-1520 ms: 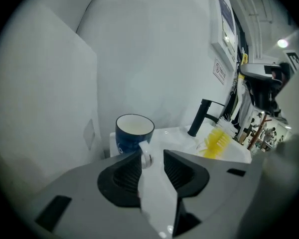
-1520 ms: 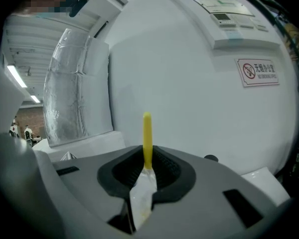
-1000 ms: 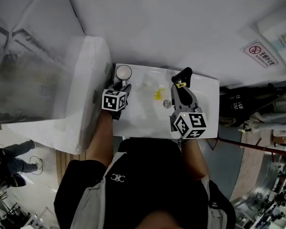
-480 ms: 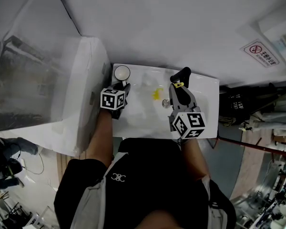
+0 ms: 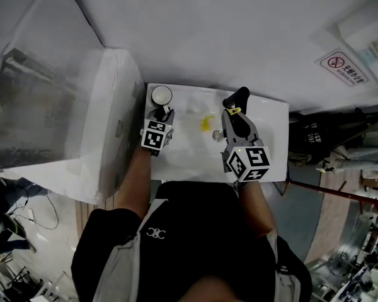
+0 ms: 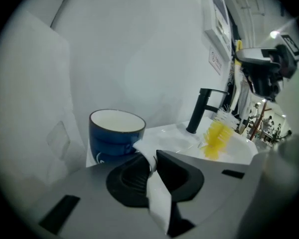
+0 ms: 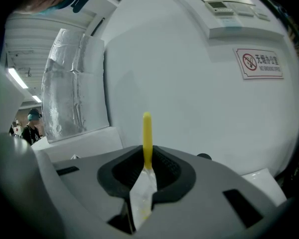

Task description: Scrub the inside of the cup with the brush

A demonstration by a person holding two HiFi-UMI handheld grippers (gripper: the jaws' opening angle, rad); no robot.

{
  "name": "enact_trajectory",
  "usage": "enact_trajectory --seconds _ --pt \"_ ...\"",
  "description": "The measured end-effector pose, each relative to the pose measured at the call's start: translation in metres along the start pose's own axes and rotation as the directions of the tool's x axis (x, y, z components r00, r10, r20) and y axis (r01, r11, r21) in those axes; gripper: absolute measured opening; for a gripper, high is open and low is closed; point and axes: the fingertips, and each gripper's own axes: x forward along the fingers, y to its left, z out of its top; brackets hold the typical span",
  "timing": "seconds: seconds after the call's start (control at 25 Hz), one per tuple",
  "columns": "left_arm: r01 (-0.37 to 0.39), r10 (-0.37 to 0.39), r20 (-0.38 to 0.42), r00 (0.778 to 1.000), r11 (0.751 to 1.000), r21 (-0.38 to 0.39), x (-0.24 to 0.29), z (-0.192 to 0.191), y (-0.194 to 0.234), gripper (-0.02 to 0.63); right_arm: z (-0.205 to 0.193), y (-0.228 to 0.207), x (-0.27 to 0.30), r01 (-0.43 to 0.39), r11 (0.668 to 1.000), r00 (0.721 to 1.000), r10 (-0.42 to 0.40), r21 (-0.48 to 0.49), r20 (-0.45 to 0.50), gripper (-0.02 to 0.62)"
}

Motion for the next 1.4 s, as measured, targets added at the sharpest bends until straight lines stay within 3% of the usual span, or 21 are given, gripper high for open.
enact_trajectory --seconds 0.12,0.44,0.6,1.0,1.2,1.4 --pt "0.014 -0.015 0.025 1.0 0.998 0.058 -0.005 0.006 -0.013 0.049 0.0 -0.002 -0.003 -0.003 1.0 1.0 0.003 0.008 0.009 0.055" --pt "0.024 -0.029 0.093 0.995 0.998 0.064 -0.025 0.018 -0.029 0.046 -0.005 -0.002 -0.013 -0.019 0.999 1.0 0.019 0.032 0.018 0.055" --pt "0.068 -0.074 0.093 0.993 0.996 0.065 -0.039 0.02 -0.041 0.044 -0.009 -0.003 -0.018 -0.031 0.998 0.999 0.029 0.06 0.022 0.055" --pt "0.151 -0.139 -0.069 0.988 0.964 0.218 -0.054 -0.02 -0.081 0.046 -0.028 -0.015 -0.035 -0.01 0.992 1.0 0.008 0.13 0.015 0.055" --pt "0.217 -0.178 -0.147 0.973 0.922 0.321 -0.048 -0.033 -0.107 0.045 -0.036 -0.036 -0.052 0.033 0.982 0.999 -0.037 0.185 0.016 0.055" --pt "0.301 -0.226 -0.234 0.946 0.879 0.37 -0.04 -0.045 -0.135 0.046 -0.048 -0.074 -0.082 0.105 0.948 0.993 -0.116 0.299 0.02 0.055"
